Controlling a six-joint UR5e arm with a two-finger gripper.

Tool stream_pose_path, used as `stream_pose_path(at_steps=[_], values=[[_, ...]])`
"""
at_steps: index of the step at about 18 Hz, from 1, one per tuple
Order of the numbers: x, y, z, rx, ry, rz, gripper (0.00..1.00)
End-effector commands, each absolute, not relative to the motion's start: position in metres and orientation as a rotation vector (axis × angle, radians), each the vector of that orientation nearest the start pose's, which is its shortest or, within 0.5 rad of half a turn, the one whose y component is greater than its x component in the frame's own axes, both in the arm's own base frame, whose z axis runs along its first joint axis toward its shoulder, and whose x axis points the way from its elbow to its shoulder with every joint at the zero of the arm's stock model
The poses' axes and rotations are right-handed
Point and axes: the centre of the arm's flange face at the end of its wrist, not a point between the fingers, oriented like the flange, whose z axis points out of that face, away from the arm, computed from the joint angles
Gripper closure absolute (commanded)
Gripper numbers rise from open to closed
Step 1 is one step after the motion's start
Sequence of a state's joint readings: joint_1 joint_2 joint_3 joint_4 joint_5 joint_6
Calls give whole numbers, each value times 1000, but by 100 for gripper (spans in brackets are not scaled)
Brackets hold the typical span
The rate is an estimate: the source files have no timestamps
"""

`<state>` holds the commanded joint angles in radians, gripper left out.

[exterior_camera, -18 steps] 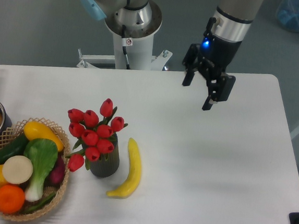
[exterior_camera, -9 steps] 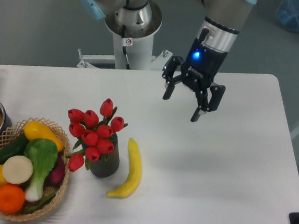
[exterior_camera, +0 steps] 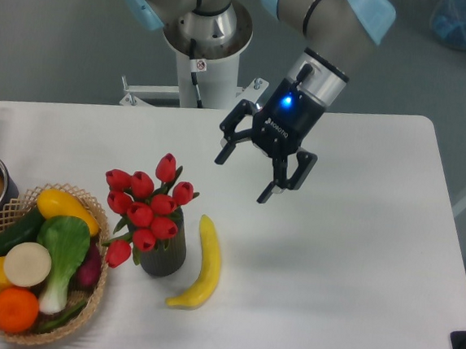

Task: Pick up the flowers from the vase
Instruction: 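Move the open gripper toward the red tulips in the grey vase, then lower the open gripper around the tulip stems above the vase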

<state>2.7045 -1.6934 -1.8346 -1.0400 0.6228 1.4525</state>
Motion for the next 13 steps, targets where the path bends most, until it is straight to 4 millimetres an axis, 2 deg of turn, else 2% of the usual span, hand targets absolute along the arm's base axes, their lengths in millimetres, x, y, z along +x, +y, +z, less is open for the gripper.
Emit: stream_pose_path(at_steps=[5,10,13], values=[[-377,415,370,-2139,498,-162,0],[-382,419,351,-2121,560,-162,0],[-375,418,336,-2110,560,-188,0]])
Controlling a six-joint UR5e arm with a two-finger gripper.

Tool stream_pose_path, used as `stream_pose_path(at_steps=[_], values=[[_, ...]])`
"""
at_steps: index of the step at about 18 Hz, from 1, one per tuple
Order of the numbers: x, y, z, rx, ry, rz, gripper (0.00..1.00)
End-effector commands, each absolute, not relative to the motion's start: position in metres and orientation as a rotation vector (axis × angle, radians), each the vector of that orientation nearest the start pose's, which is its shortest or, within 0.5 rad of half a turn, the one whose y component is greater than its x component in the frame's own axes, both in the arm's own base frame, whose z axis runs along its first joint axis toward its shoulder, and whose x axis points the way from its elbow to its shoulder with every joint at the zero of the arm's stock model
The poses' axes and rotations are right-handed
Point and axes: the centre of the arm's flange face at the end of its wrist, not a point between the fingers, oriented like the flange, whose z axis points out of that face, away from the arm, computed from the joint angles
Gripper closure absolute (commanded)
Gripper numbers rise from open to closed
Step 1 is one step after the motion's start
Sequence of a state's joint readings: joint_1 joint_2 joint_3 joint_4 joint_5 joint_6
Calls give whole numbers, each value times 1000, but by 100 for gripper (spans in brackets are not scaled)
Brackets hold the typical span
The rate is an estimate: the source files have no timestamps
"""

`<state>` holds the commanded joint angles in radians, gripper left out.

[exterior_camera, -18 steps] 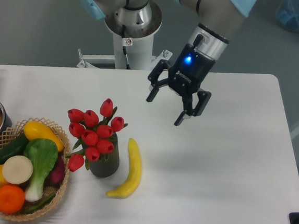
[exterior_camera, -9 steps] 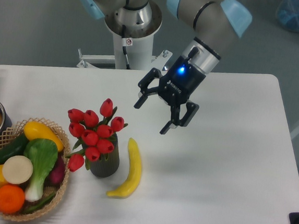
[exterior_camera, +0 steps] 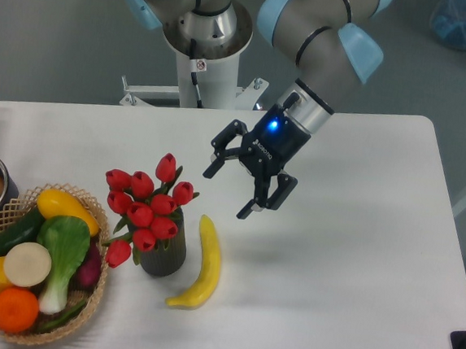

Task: Pick up the flowers from the vase
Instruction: 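Lower the open gripper around the tulip stems above the vase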

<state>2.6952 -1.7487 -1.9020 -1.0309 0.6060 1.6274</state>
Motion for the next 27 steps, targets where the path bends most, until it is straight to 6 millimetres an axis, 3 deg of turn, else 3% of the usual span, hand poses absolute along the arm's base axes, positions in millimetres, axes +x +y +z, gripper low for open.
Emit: stream_pose_path(at_steps=[4,13,20,27], values=[[-367,420,322,-1966,483,-260,0],[-355,427,313,-1937,450,-323,0],[-338,452,302,-1932,493,-380,0],[-333,458,300,-1929,506,-391,0]])
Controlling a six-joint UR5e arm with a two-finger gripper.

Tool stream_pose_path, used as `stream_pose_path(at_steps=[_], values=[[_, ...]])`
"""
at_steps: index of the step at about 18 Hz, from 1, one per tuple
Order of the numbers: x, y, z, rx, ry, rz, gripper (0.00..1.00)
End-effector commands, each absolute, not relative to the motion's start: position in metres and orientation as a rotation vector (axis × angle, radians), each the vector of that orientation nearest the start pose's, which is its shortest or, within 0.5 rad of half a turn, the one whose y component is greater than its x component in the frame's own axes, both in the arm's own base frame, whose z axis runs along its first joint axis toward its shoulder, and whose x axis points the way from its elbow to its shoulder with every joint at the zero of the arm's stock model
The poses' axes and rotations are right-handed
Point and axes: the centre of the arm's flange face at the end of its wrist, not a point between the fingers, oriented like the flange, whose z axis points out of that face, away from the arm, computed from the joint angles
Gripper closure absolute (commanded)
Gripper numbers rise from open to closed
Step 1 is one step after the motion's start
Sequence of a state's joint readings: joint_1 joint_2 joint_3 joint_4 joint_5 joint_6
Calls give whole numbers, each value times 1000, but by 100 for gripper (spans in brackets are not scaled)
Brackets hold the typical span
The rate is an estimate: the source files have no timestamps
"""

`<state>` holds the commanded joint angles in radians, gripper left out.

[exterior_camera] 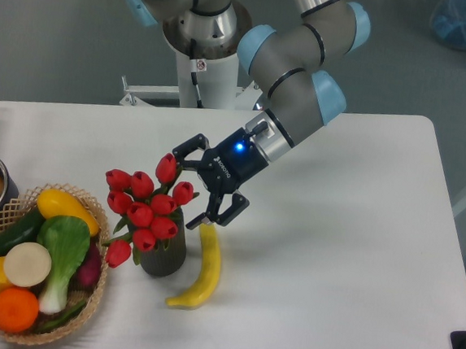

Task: Pick up the flowers from the vase
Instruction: 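Lower the open gripper around the tulip stems above the vase, then close the gripper on the tulip bunch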

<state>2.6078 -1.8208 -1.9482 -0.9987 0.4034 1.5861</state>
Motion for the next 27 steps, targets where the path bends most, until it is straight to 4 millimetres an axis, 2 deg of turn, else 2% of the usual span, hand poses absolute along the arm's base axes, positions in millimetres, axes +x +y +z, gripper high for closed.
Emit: stream_pose_path(at_steps=[9,21,27], values=[[-331,482,294,-1918,552,-404,0],[-325,493,291,-1910,574,-420,0],[-326,493,294,-1884,561,-425,26]])
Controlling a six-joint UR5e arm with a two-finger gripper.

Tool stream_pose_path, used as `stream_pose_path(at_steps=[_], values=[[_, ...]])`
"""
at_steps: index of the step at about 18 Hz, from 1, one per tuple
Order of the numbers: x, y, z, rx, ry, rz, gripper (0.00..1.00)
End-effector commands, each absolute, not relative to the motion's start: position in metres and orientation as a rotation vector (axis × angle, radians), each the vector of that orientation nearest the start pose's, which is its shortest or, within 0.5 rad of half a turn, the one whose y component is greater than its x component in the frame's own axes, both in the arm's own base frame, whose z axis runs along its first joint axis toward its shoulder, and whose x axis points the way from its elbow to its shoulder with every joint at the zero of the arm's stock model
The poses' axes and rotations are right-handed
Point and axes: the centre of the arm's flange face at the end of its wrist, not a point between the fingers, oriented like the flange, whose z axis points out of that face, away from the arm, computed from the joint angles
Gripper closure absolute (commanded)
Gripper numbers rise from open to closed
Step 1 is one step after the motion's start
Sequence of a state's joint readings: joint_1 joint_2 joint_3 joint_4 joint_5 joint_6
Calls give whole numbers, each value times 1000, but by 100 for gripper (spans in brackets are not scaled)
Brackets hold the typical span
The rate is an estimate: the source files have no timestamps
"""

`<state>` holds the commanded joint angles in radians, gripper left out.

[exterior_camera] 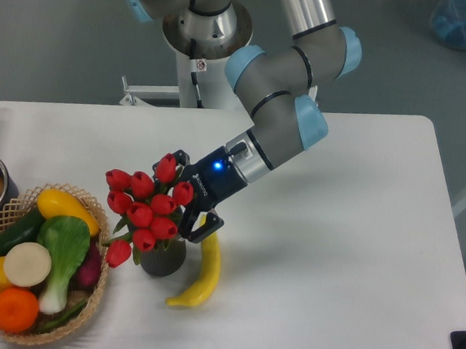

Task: Pick up the flowers from the vase
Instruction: 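Close the gripper on the tulip bunch, then lift the tulip bunch up out of the vase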

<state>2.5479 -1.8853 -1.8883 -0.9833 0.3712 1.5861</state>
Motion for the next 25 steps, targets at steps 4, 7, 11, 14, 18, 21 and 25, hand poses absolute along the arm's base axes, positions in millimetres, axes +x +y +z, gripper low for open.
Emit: stream_pose_path(at_steps=[4,7,11,14,18,21,25], values=[[-326,492,293,-1886,556,-428,56],[-326,491,292,-1887,553,-430,67],[-327,490,293,-1887,552,-428,69],[-330,488,294,-1887,542,-423,68],[-331,486,301,-1880,496,-445,68],[-337,480,313,-1862,462,-439,68],[-338,476,335,-1831,403,-457,68]])
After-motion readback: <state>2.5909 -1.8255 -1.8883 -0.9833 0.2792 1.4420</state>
